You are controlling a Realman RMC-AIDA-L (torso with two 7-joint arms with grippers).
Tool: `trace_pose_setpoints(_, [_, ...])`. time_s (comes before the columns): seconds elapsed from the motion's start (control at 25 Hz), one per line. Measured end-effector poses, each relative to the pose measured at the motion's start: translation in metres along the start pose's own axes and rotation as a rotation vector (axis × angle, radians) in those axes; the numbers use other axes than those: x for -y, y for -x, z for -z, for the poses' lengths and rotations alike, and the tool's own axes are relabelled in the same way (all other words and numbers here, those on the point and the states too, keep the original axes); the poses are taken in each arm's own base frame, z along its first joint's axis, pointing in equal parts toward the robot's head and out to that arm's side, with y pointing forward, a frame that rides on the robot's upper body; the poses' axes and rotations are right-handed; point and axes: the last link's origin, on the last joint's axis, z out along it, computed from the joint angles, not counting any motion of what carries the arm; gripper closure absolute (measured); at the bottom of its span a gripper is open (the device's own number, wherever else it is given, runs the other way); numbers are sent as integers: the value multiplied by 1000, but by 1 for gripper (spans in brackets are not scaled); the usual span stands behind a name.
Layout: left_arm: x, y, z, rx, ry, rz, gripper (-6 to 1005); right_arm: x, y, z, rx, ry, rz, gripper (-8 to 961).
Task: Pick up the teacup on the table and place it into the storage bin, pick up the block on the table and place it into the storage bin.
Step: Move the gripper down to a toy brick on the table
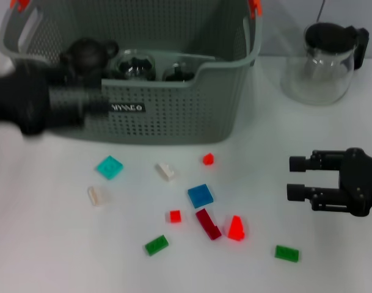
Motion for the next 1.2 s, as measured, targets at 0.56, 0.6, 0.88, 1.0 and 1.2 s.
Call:
trace_pose_setpoints(0.56, [-12, 117, -19, 200, -155, -199, 487, 2, 2, -3, 4, 1, -6, 297])
trace_pose_setpoints(0.6, [-11, 121, -20, 211, -155, -189, 487, 2, 2, -3, 3, 0, -6, 297])
trace_pose_setpoints(0.88, [2, 147, -32, 290, -219, -130, 486, 2, 1, -3, 0, 0, -4, 298])
trace_pose_setpoints(1.0, [5, 153, -34, 312, -239, -131, 485, 1, 0, -3, 0, -1, -5, 298])
trace_pose_setpoints(1.2, [9, 161, -33, 360, -276, -128, 484, 1, -1, -3, 1, 0, -9, 298])
